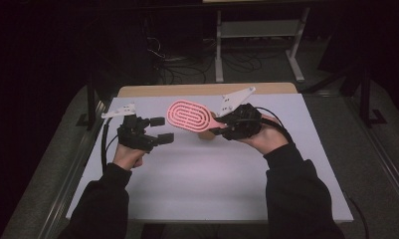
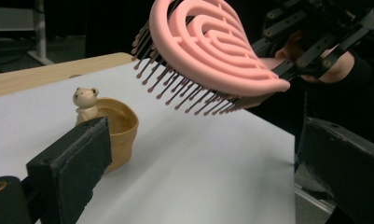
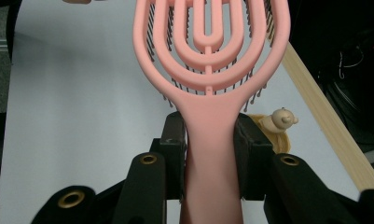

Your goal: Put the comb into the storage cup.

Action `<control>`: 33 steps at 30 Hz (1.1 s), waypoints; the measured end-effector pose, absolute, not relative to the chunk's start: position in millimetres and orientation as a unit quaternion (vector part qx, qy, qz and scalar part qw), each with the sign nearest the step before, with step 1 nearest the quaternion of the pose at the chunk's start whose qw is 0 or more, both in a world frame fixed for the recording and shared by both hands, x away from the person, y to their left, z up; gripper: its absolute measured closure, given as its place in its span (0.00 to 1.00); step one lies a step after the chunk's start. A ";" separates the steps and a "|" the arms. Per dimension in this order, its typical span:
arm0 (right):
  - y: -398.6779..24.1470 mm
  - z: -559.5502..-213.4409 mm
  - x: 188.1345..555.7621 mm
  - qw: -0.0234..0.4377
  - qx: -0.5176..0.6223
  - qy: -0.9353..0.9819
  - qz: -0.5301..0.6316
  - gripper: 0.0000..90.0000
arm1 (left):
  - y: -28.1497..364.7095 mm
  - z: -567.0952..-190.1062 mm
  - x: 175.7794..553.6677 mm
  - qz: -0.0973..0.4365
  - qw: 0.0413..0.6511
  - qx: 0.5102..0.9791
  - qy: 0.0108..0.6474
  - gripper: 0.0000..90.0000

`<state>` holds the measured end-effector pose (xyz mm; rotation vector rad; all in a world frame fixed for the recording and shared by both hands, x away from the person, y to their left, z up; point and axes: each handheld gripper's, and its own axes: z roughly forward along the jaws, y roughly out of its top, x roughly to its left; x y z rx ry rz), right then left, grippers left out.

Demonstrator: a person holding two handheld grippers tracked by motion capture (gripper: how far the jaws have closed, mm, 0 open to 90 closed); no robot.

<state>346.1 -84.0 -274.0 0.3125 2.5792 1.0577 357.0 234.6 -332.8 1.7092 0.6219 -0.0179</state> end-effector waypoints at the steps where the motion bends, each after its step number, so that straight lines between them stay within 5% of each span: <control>1: -83.2 -273.7 346.3 0.167 0.108 0.907 0.372 0.75 | 234.0 -332.7 357.5 -0.010 0.614 0.741 0.271 0.03; 17: -68.7 -275.1 348.6 0.164 0.099 0.905 0.380 0.75 | 213.1 -328.7 363.1 -0.066 0.643 0.718 0.257 0.04; 33: -68.8 -284.3 351.2 0.157 0.115 0.904 0.380 0.75 | 208.7 -327.7 365.1 -0.039 0.656 0.697 0.289 0.17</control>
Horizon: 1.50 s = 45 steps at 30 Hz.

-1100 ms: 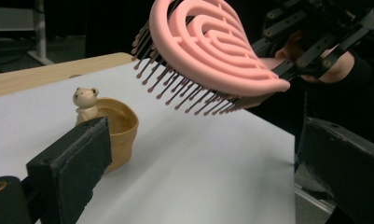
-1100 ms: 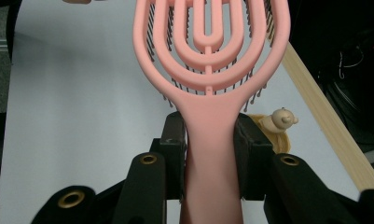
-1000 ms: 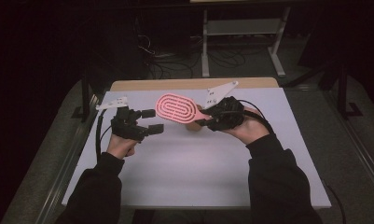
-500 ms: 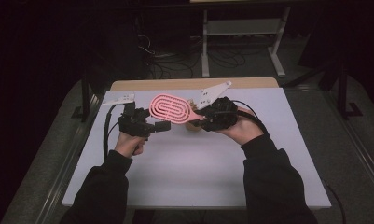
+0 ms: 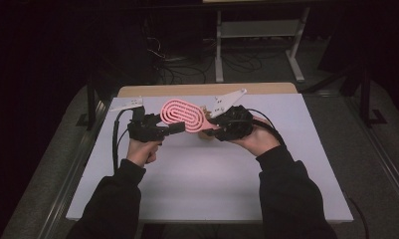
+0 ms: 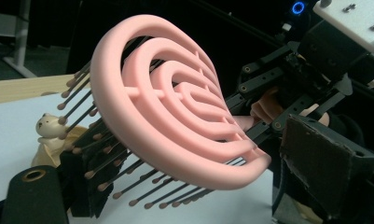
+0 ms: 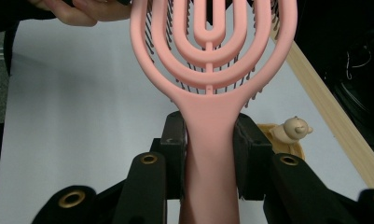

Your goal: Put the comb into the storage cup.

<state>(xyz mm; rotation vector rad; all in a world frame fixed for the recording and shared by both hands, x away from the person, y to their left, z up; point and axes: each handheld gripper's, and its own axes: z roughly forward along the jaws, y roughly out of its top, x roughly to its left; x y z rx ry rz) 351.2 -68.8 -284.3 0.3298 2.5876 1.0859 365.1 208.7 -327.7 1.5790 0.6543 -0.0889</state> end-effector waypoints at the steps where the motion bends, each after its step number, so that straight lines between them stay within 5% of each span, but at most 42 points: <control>1: -68.7 -284.9 351.0 0.157 0.117 0.904 0.379 0.75 | 208.1 -327.5 365.1 -0.038 0.655 0.697 0.289 0.17; 13: -69.3 -295.1 351.7 0.151 0.123 0.904 0.379 0.75 | 199.0 -320.5 364.7 -0.021 0.647 0.705 0.291 0.22; 45: -62.0 -320.1 359.4 0.178 0.158 0.902 0.360 0.76 | 185.4 -315.4 375.7 -0.050 0.614 0.707 0.349 0.68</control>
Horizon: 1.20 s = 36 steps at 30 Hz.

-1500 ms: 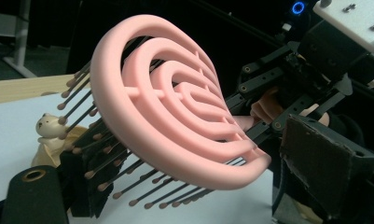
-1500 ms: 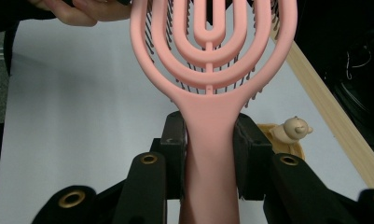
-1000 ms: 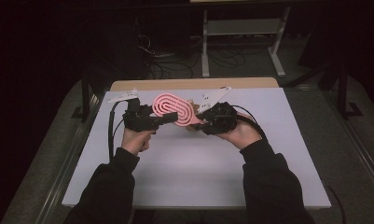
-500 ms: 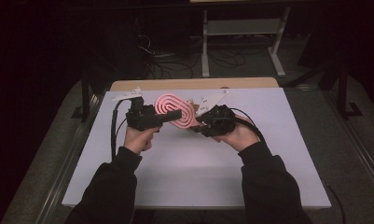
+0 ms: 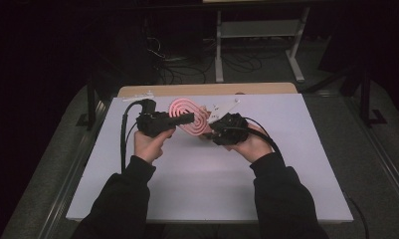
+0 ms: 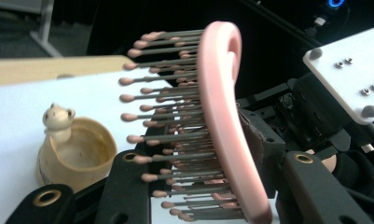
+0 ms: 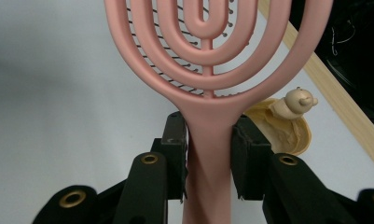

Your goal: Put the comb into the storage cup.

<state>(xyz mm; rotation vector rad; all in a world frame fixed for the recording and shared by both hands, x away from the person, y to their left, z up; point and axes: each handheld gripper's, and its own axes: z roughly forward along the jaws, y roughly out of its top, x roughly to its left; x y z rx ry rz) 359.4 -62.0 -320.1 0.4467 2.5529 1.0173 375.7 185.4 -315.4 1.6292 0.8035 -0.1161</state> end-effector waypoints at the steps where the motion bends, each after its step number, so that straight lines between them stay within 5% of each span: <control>1: -62.5 -320.8 359.7 0.178 0.160 0.901 0.362 0.76 | 185.2 -315.5 375.9 -0.056 0.616 0.705 0.348 0.69; 11: -66.7 -324.6 363.4 0.167 0.172 0.893 0.380 0.70 | 177.0 -308.0 368.7 -0.007 0.622 0.710 0.329 0.70; 30: -90.6 -334.5 374.1 0.095 0.246 0.880 0.394 0.00 | 183.9 -300.7 373.9 0.035 0.624 0.710 0.325 0.70; 36: -106.5 -337.6 371.7 0.098 0.262 0.862 0.422 0.00 | 187.3 -296.7 379.2 0.032 0.629 0.708 0.320 0.70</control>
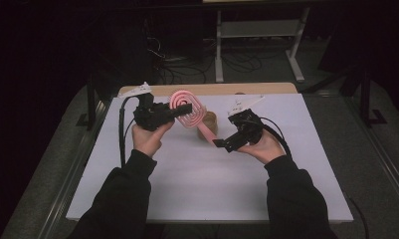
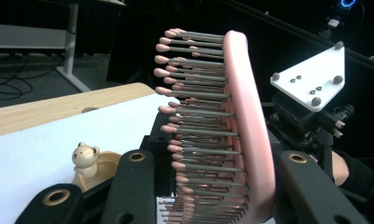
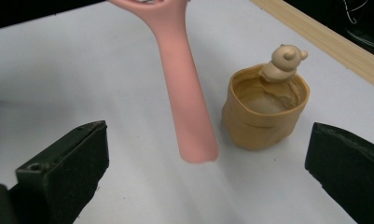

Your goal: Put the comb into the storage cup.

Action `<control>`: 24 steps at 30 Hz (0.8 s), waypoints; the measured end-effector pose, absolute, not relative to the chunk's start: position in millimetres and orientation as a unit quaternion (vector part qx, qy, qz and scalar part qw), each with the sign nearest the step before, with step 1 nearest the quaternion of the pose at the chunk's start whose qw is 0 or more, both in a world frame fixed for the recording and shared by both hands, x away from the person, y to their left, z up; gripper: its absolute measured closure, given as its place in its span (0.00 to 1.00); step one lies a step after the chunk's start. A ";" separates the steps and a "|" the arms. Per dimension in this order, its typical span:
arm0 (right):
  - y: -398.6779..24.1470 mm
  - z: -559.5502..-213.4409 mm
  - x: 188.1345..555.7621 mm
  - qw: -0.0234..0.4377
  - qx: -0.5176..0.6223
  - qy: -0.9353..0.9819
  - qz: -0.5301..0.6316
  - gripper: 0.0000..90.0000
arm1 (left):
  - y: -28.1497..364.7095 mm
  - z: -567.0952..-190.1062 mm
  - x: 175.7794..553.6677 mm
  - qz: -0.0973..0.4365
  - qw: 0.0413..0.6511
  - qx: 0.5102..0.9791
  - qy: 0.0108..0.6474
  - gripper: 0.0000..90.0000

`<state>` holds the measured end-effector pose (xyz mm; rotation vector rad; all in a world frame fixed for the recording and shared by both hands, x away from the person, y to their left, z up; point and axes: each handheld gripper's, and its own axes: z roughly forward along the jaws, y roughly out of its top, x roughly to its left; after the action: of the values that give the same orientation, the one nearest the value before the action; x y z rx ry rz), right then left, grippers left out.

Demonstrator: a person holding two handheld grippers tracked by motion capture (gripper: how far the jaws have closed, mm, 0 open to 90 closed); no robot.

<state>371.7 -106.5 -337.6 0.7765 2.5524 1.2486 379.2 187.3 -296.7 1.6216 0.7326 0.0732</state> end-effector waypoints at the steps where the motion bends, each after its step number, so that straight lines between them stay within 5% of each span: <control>1: -109.6 -339.1 371.3 0.095 0.264 0.860 0.426 0.00 | 187.6 -295.7 379.7 0.034 0.629 0.708 0.320 0.70; 24: -176.1 -360.7 353.2 0.101 0.324 0.821 0.459 0.00 | 198.3 -264.2 391.3 0.077 0.636 0.702 0.312 0.70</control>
<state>353.2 -176.1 -360.7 0.9574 2.4260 1.3566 391.3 198.3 -264.2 1.6027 0.7138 0.1764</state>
